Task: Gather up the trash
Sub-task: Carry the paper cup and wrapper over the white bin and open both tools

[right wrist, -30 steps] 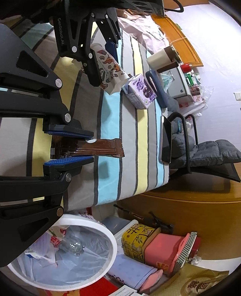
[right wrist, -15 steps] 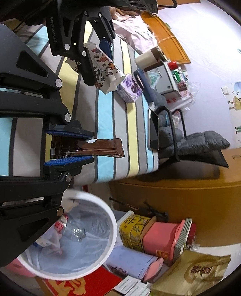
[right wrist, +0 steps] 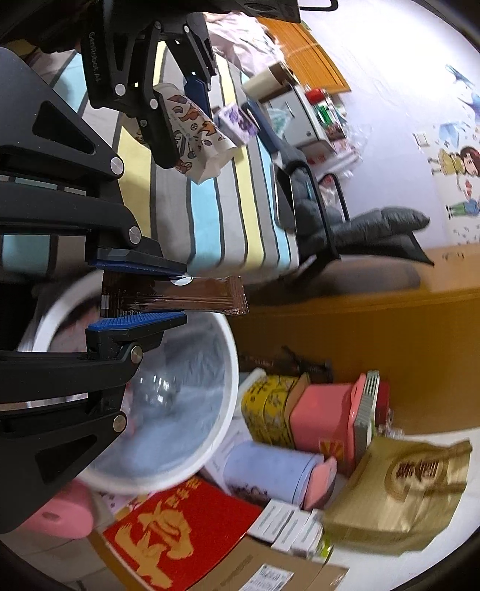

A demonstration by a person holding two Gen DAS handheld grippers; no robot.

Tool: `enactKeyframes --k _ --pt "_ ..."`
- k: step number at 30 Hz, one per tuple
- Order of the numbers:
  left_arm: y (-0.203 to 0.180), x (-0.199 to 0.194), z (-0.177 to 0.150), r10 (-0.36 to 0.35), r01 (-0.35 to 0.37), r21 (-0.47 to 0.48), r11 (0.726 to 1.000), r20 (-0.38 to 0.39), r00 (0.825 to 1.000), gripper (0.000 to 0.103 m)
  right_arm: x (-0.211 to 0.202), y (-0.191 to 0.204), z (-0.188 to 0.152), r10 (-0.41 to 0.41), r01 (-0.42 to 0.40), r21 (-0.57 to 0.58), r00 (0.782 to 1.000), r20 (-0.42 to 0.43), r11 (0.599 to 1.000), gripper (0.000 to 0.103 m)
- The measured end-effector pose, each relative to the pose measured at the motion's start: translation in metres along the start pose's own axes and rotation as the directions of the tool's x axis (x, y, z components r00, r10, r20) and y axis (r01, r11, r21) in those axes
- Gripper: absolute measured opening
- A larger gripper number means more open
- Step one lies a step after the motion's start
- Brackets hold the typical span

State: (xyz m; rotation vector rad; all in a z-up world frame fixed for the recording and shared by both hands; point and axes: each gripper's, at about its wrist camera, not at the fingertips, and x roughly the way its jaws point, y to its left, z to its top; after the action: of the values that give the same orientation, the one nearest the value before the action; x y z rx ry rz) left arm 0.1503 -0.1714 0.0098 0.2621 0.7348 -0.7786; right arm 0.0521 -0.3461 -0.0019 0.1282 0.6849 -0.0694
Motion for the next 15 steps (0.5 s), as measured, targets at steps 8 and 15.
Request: enactKeyframes --k 8,15 --pt "-0.044 0.025 0.017 -0.07 0.071 0.048 0.996 -0.019 0.997 0.062 -0.004 -0.043 -0.008 -0.063 0.064 0.062 0.998 -0.022 0.996 0.022" --pt "-0.064 0.047 0.021 -0.094 0.097 0.057 0.994 -0.057 0.994 0.062 0.002 -0.069 -0.014 -0.092 0.096 0.092 0.994 -0.053 0.991 0.022"
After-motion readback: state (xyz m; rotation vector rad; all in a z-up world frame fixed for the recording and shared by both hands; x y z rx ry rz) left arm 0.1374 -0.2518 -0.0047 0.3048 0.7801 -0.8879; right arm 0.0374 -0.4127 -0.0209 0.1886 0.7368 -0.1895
